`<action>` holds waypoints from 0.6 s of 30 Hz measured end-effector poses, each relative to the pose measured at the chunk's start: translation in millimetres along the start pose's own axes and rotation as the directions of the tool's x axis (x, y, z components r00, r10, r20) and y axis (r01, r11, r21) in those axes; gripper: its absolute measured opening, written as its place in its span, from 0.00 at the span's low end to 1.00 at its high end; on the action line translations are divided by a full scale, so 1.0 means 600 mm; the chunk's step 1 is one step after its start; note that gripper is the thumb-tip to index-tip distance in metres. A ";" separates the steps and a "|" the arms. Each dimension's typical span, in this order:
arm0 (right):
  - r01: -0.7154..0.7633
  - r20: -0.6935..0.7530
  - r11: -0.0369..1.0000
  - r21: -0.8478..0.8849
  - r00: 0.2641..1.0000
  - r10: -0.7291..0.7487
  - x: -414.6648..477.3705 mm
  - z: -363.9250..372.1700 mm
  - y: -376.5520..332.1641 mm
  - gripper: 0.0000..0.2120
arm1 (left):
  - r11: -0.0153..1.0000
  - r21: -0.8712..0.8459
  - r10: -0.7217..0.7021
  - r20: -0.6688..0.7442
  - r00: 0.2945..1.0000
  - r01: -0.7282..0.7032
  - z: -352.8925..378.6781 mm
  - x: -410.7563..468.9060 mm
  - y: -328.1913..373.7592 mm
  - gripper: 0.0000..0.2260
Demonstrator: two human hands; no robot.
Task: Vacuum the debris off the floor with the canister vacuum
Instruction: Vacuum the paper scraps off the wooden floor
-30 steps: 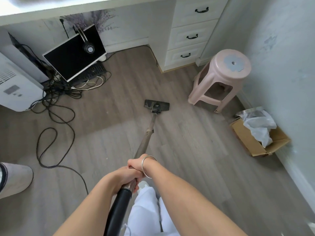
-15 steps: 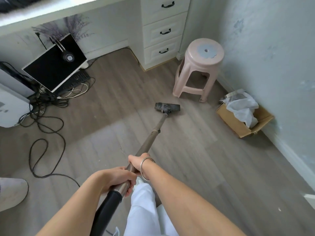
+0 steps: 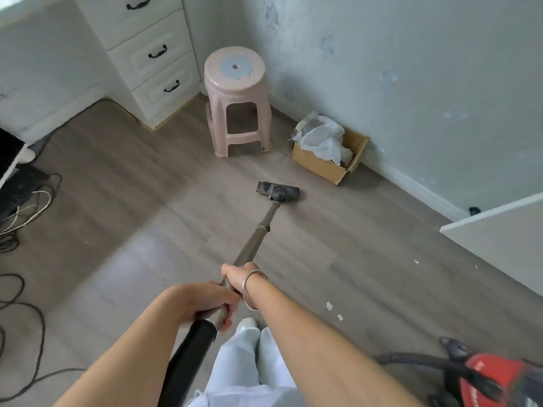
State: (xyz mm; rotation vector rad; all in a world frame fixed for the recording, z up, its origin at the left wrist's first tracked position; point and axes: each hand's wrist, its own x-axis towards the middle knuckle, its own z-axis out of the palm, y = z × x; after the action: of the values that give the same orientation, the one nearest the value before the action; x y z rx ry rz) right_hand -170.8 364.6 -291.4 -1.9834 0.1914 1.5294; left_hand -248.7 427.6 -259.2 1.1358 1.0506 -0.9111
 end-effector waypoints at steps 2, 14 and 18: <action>-0.003 -0.026 0.998 0.069 1.000 0.004 -0.005 -0.023 0.003 0.08 | 0.998 0.055 -0.007 0.018 1.000 0.006 0.012 0.001 0.021 0.05; -0.014 -0.250 0.904 0.427 0.959 0.132 -0.018 -0.140 0.075 0.17 | 0.927 0.376 -0.081 0.143 0.986 0.022 0.123 0.032 0.117 0.10; -0.002 -0.293 0.848 0.530 0.938 0.186 -0.020 -0.206 0.108 0.22 | 0.906 0.422 -0.099 0.181 0.978 0.014 0.187 0.051 0.157 0.08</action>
State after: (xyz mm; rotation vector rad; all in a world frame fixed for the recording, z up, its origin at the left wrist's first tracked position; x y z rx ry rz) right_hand -103.2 242.2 -288.1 -1.7775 0.7774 1.0268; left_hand -131.5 334.6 -254.6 1.3377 0.7429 -1.3129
